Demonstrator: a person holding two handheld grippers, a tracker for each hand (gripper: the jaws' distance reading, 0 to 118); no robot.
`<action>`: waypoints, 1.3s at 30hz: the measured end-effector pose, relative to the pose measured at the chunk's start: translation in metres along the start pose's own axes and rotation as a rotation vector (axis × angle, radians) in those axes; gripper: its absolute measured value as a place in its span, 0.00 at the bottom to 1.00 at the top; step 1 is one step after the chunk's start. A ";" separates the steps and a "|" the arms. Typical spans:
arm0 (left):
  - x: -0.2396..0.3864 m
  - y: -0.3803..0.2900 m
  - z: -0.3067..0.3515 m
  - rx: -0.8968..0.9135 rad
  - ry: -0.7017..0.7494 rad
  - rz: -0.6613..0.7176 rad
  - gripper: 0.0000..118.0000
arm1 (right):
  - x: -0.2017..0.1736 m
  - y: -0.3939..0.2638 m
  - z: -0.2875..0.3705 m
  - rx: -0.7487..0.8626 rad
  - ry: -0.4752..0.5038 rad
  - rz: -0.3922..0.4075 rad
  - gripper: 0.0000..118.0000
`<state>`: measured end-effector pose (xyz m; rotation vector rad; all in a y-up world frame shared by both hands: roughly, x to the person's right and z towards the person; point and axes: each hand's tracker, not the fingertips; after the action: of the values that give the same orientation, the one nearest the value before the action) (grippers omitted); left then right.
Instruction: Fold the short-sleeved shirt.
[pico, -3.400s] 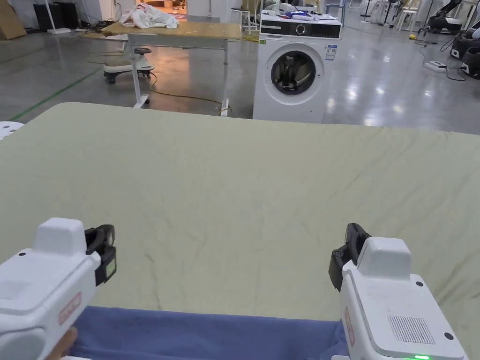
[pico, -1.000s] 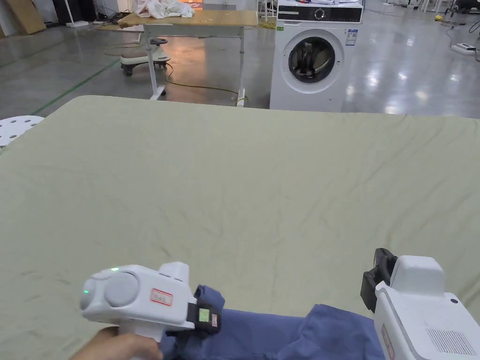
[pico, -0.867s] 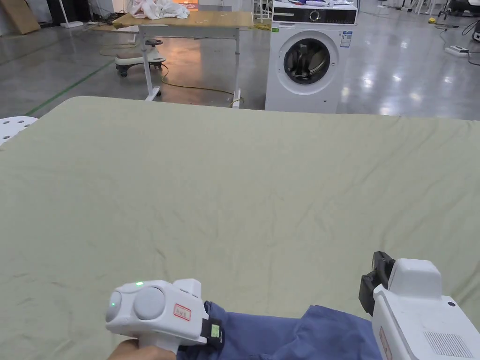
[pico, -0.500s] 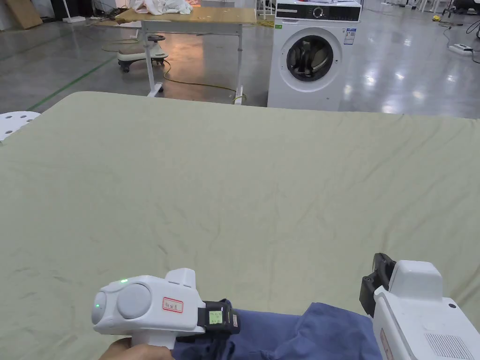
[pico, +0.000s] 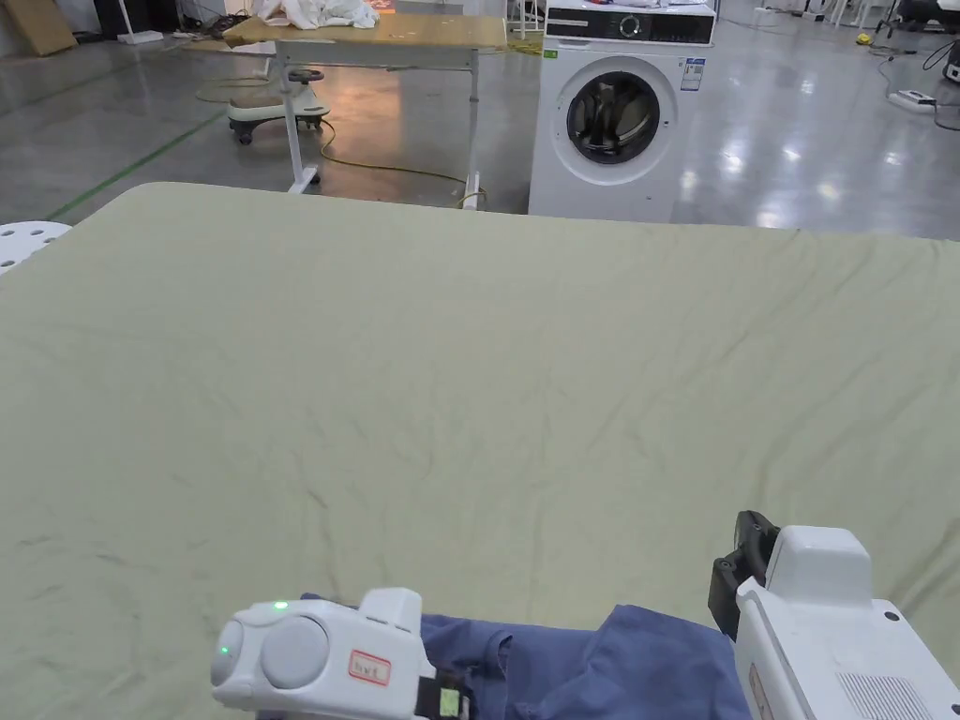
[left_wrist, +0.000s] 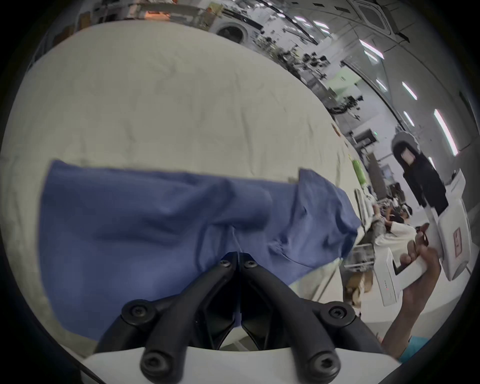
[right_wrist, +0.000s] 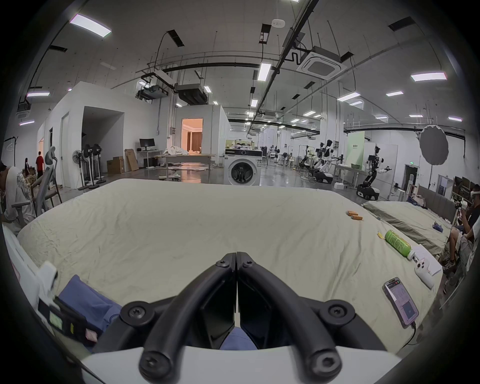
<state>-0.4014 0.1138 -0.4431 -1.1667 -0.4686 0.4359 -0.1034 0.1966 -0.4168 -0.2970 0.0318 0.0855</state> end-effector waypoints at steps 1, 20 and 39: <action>0.002 -0.004 -0.007 0.004 0.010 -0.006 0.02 | 0.000 -0.001 0.000 -0.002 0.001 0.000 0.00; -0.088 0.011 0.124 0.322 0.021 0.087 0.46 | -0.006 0.009 0.000 0.067 0.023 -0.015 0.00; -0.165 -0.024 0.060 0.240 -0.386 0.336 0.08 | -0.007 0.012 0.004 0.069 0.012 -0.008 0.00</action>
<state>-0.5693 0.0599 -0.4221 -0.9288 -0.5365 0.9931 -0.1109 0.2089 -0.4161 -0.2288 0.0456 0.0745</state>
